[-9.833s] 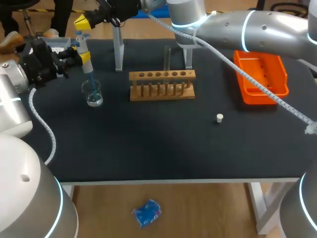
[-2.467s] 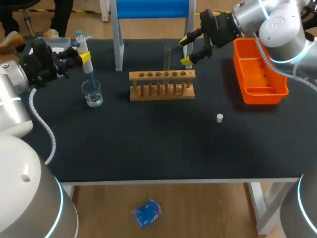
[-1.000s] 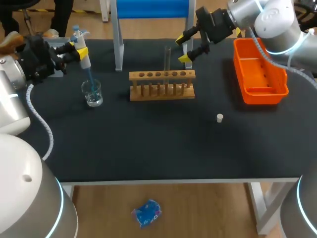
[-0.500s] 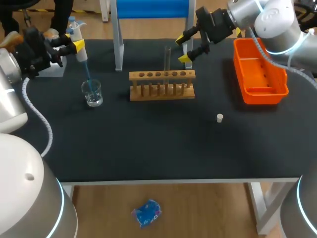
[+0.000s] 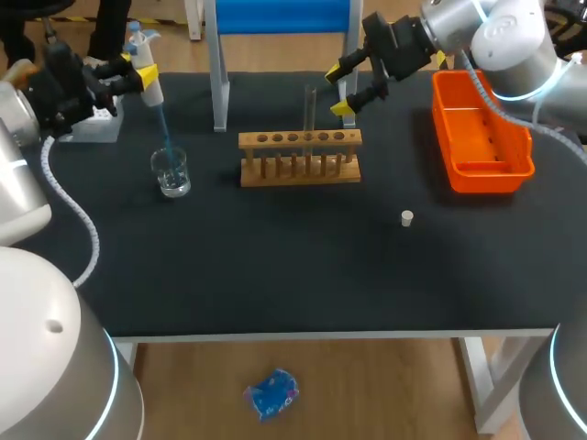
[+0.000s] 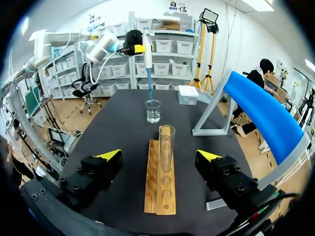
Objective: Invert the test tube, pick up the pipette, mount the tip to pipette, aspirate from beaker and dispense into the tube, eject the tip, return the pipette, and cap with the stopper.
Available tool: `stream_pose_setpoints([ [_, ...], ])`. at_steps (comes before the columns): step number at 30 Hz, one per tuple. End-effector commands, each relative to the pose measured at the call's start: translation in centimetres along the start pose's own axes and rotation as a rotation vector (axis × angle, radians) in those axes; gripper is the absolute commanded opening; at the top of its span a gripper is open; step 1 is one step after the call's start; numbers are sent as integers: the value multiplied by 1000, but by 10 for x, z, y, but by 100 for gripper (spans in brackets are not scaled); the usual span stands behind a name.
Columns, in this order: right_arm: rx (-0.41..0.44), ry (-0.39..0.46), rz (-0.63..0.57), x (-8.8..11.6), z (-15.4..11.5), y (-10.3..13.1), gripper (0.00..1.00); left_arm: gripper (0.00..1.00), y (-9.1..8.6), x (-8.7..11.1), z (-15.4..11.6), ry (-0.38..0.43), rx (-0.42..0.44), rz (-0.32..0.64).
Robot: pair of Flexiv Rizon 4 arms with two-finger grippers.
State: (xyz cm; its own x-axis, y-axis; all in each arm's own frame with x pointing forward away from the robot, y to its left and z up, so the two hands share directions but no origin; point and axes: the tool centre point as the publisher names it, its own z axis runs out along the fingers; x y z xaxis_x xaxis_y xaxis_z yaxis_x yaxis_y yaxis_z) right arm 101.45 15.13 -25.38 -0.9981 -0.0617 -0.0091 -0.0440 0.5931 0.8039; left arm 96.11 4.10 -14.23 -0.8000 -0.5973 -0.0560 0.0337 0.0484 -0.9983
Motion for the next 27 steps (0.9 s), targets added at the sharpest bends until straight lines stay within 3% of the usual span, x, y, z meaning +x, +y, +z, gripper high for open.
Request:
stream_pose_setpoints([
  [1,1,4,-1,-1,-1,0,100,0,-33,2,-2,4,-47,12],
  [5,1,4,-1,-1,-1,0,100,0,-73,5,0,9,-85,49],
  [14,1,4,-1,-1,-1,0,100,0,-156,16,5,57,-52,96],
  [21,1,4,-1,-1,-1,0,100,0,-196,29,14,114,-53,135],
  [27,1,4,-1,-1,-1,0,100,0,-211,40,26,154,-48,157],
])
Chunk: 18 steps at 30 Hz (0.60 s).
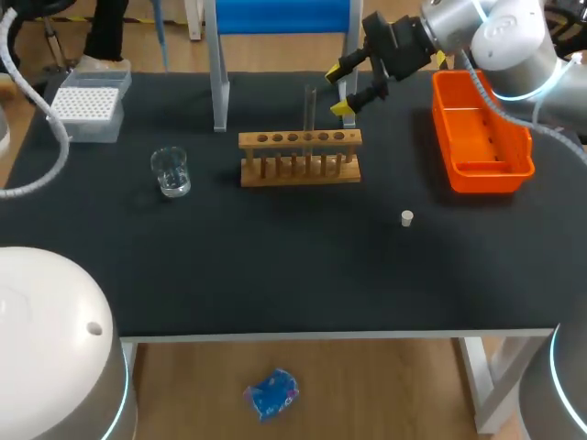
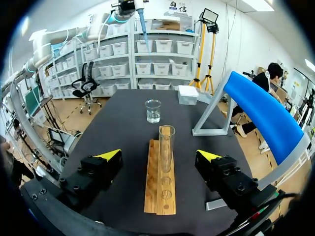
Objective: Invert the test tube, pick up the pipette, mount the tip to pipette, aspirate from beaker and dispense into the tube, eject the tip, return the pipette, and cap with the stopper.
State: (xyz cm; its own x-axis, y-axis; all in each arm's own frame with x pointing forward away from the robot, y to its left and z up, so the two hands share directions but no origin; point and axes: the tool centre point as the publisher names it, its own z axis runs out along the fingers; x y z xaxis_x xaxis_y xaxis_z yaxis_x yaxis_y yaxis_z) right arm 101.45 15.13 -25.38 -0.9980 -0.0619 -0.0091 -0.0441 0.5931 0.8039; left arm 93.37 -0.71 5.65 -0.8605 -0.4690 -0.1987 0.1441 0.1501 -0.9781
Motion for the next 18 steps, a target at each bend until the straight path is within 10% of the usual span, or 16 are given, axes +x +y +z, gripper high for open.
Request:
stream_pose_setpoints([
  [1,1,4,-1,-1,-1,0,100,0,-12,-1,11,31,-17,7],
  [18,1,4,-1,-1,-1,0,100,0,-35,51,127,373,55,18],
])
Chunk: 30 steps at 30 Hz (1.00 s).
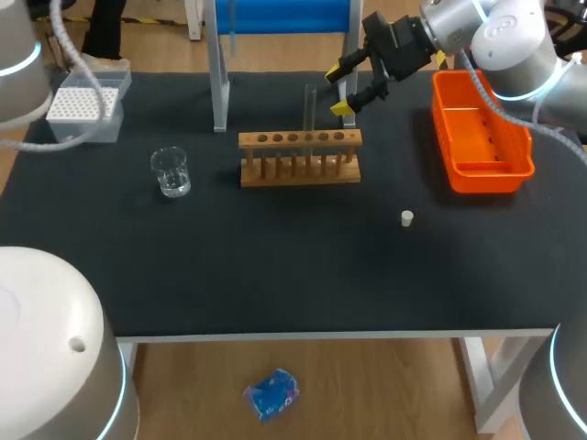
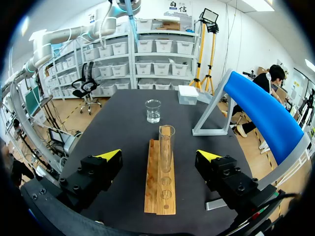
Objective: Invert the test tube, pick up the pipette, mount the tip to pipette, aspirate from beaker and dispense into the tube, eject the tip, return the pipette, and cap with the stopper.
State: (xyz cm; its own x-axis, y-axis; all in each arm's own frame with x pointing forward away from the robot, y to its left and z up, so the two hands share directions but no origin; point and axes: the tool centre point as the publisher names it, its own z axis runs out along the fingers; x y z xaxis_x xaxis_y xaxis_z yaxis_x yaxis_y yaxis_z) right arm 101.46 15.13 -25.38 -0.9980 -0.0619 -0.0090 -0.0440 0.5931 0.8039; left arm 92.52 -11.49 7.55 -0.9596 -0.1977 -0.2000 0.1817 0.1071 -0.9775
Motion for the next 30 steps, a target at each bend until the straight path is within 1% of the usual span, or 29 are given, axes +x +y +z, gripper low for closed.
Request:
stream_pose_setpoints([
  [1,1,4,-1,-1,-1,0,100,0,4,-13,44,101,3,-4],
  [10,1,4,-1,-1,-1,0,100,0,16,-17,82,191,8,-24],
  [14,1,4,-1,-1,-1,0,100,0,25,-18,96,226,36,-34],
  [15,1,4,-1,-1,-1,0,100,0,29,-18,97,226,41,-30],
  [30,1,4,-1,-1,-1,0,100,0,29,-18,97,226,41,-30],
])
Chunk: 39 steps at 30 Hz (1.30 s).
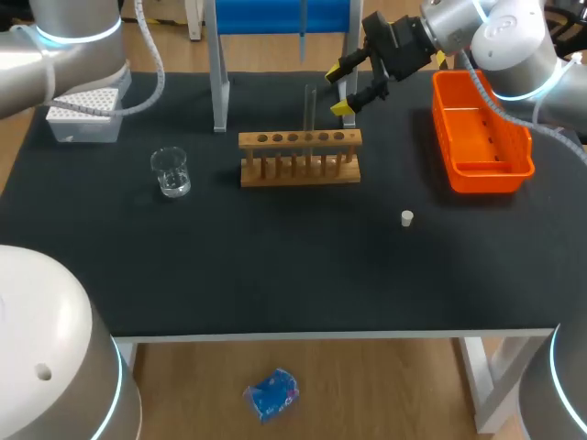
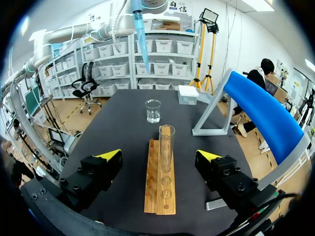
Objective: Invert the test tube, pick up the pipette, mount the tip to pipette, aspirate from beaker and dispense into the tube, eject the tip, return the pipette, and cap with the stopper.
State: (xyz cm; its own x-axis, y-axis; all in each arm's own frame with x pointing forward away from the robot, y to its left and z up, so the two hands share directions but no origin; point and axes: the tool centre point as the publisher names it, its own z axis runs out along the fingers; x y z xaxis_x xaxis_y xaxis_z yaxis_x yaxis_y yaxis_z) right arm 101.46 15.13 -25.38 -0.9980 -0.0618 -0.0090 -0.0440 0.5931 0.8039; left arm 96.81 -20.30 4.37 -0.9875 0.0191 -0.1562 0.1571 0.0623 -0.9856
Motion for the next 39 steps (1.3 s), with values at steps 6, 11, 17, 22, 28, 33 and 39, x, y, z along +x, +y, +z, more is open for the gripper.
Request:
stream_pose_setpoints([
  [6,1,4,-1,-1,-1,0,100,0,2,-2,-1,8,-14,-17],
  [11,1,4,-1,-1,-1,0,100,0,11,-11,3,15,1,-59],
  [17,1,4,-1,-1,-1,0,100,0,19,-24,10,29,14,-94],
  [22,1,4,-1,-1,-1,0,100,0,28,-35,14,38,19,-125],
  [28,1,4,-1,-1,-1,0,100,0,37,-47,11,26,26,-161],
  [33,1,4,-1,-1,-1,0,100,0,42,-52,10,22,25,-174],
  [39,1,4,-1,-1,-1,0,100,0,50,-56,11,23,33,-192],
])
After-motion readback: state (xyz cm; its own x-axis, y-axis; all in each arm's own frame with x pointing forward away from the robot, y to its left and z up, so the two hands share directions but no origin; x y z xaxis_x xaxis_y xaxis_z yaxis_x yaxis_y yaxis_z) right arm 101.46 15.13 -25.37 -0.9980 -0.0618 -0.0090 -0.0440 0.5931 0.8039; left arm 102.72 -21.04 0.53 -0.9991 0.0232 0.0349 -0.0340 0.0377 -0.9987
